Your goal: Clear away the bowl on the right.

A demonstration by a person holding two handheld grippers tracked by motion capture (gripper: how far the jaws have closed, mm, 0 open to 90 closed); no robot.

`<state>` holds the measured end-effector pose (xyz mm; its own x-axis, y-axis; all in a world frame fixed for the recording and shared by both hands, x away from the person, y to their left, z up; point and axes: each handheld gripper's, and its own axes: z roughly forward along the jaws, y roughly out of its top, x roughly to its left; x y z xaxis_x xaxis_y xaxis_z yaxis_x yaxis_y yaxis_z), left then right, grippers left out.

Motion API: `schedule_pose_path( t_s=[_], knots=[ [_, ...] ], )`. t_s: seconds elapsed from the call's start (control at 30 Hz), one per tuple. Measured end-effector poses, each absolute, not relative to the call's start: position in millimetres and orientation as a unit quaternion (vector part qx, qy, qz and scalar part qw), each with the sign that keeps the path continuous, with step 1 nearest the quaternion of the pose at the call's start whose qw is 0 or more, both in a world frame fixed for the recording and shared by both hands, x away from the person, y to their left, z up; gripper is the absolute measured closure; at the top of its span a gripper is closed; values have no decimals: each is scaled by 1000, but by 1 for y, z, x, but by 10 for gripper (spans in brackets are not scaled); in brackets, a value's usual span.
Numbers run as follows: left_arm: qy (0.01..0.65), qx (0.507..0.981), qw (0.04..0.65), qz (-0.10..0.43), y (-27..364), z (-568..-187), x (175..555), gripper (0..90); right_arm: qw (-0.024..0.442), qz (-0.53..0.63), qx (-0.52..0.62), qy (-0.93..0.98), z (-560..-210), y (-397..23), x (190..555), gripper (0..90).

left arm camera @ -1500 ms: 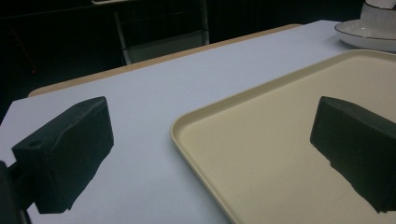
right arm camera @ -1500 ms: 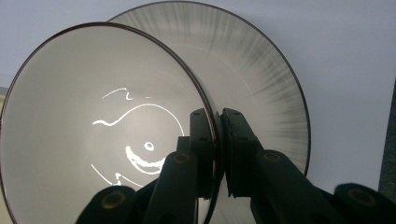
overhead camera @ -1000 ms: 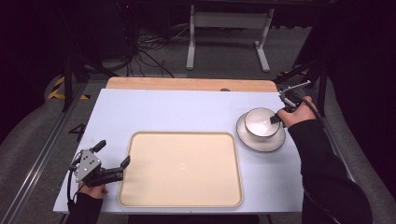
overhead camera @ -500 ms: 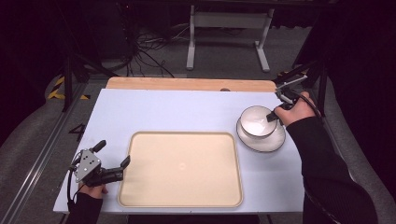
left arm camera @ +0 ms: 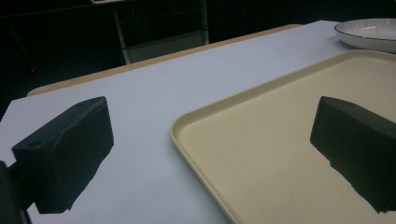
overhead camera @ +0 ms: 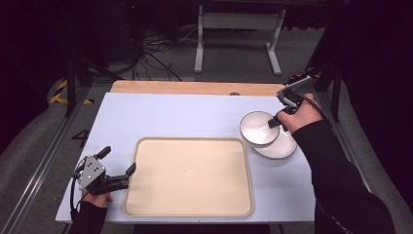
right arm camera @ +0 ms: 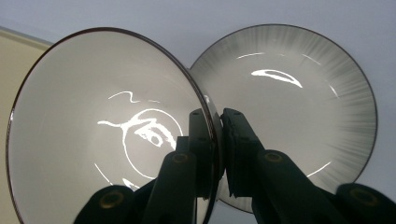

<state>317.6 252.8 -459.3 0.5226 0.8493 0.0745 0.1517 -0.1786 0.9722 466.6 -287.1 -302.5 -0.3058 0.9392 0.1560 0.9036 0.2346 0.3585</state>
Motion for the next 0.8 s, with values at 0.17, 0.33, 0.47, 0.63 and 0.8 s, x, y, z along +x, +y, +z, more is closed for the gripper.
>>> schedule_pose_path(
  t_s=[0.17, 0.33, 0.47, 0.63, 0.8],
  knots=[
    [360, 694, 529, 329, 253, -459, 318, 1, 35, 194, 575, 794, -299, -272, 463, 828],
    [360, 694, 530, 329, 253, -459, 318, 1, 21, 201, 563, 801, -295, -254, 459, 827],
    [360, 694, 530, 328, 253, -459, 318, 1, 9, 204, 550, 809, -295, -237, 457, 824],
    [359, 695, 530, 328, 253, -459, 318, 1, 1, 208, 536, 818, -296, -224, 456, 823],
    [359, 695, 530, 328, 253, -459, 318, 1, -6, 209, 522, 827, -296, -209, 454, 824]
  ],
)
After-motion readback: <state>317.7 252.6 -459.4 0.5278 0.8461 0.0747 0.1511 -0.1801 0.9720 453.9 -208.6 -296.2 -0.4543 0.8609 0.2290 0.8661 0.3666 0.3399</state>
